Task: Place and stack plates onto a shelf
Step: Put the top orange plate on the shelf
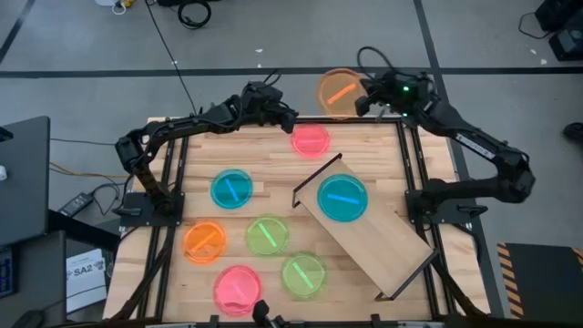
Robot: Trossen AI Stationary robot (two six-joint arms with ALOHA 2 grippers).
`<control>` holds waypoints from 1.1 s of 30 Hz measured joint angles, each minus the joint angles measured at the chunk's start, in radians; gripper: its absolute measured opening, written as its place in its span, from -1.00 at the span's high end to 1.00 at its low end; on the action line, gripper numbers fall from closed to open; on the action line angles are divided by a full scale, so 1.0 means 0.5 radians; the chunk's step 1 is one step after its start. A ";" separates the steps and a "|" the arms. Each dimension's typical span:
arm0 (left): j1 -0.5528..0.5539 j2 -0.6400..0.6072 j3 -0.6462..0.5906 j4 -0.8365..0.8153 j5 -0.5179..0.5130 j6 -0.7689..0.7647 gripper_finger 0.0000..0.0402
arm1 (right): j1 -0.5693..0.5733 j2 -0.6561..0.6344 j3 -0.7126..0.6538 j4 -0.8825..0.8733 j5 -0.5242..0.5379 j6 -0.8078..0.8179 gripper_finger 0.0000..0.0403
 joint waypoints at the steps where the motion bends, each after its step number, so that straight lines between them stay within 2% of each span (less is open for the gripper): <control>1: 0.000 0.000 0.000 -0.010 0.000 0.000 0.46 | 0.000 -0.043 0.000 -0.030 -0.030 0.007 0.98; 7: 0.000 0.000 0.000 -0.050 0.001 0.048 0.46 | 0.000 -0.318 0.000 -0.258 -0.333 0.244 0.98; 18: 0.000 0.000 0.000 -0.054 0.000 0.050 0.46 | 0.013 -0.671 0.001 -0.955 -1.311 0.883 0.98; 21: 0.000 0.000 0.000 -0.053 0.001 0.052 0.46 | 0.062 -0.708 0.001 -1.190 -1.505 0.967 0.97; 27: 0.000 0.000 0.000 -0.053 0.001 0.052 0.46 | 0.279 -0.715 0.001 -1.618 -1.590 1.084 0.97; 33: 0.000 0.000 0.000 -0.053 0.001 0.052 0.46 | 0.611 -0.714 0.000 -1.762 -1.403 1.276 0.97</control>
